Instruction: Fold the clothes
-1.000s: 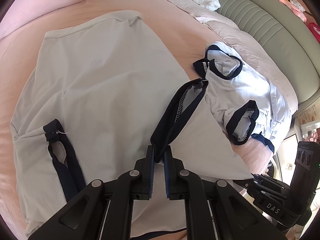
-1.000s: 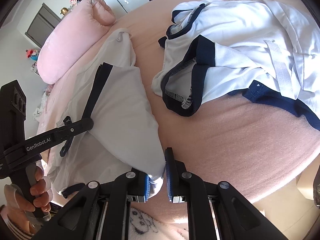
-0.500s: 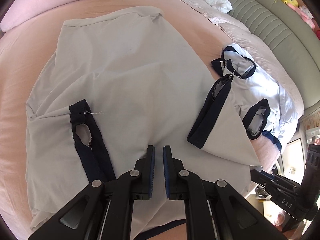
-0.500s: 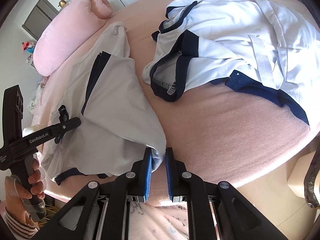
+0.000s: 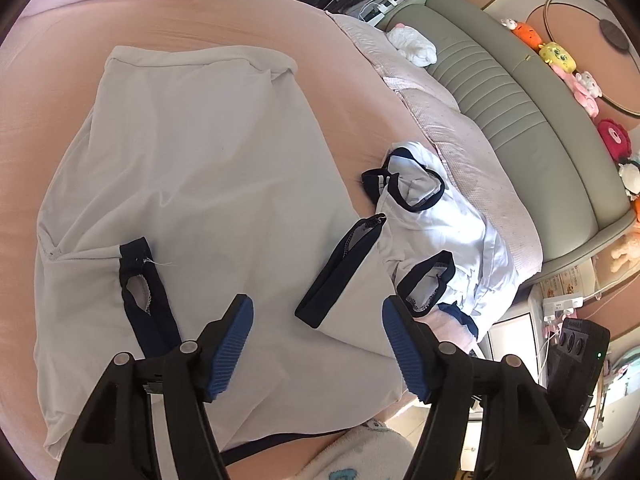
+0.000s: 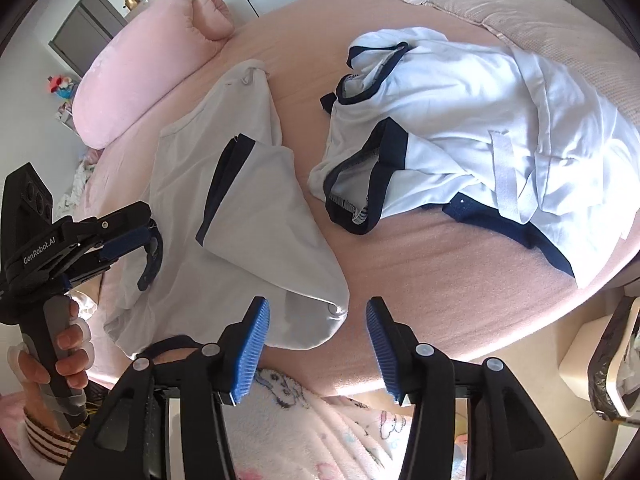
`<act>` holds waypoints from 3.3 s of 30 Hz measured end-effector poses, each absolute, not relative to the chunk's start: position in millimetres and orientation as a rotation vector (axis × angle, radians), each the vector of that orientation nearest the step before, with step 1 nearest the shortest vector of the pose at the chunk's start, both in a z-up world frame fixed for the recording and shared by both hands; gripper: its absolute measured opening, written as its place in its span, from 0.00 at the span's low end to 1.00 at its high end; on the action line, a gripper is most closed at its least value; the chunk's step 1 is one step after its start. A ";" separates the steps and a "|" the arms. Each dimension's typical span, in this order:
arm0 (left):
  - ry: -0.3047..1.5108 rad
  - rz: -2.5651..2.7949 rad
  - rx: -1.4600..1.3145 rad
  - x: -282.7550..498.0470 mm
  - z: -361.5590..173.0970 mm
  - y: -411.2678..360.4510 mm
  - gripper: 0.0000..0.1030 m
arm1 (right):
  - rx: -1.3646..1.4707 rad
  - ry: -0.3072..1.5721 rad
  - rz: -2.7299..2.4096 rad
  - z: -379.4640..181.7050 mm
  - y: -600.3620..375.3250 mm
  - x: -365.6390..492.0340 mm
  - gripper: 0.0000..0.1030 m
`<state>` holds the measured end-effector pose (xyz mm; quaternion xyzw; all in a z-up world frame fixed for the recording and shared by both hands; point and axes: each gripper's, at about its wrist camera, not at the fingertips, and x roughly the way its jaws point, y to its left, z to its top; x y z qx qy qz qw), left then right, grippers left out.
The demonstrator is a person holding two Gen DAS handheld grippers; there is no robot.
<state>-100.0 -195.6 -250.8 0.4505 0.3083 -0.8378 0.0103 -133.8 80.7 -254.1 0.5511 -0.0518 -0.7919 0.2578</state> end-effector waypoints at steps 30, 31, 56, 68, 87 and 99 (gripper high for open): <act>0.982 -2.624 1.574 -123.2 -297.8 -165.9 0.63 | 1.708 -0.421 -1.974 -260.5 -29.4 -241.7 0.50; 1.021 -2.623 1.563 -123.1 -299.4 -167.2 0.63 | 1.715 -0.418 -1.972 -261.5 -32.2 -244.1 0.50; 0.989 -2.674 1.537 -132.4 -296.6 -162.5 0.61 | 1.794 -0.272 -1.957 -294.8 -66.5 -278.4 0.37; 0.880 -2.760 1.456 -131.1 -280.4 -152.7 0.13 | 1.690 -0.165 -1.964 -285.7 -61.7 -270.3 0.08; 0.893 -2.652 1.556 -114.5 -293.7 -169.3 0.10 | 1.702 -0.108 -1.813 -292.6 -100.7 -249.9 0.06; 0.985 -2.628 1.433 -97.5 -264.0 -183.1 0.65 | 1.694 -0.036 -1.786 -266.3 -93.4 -231.8 0.20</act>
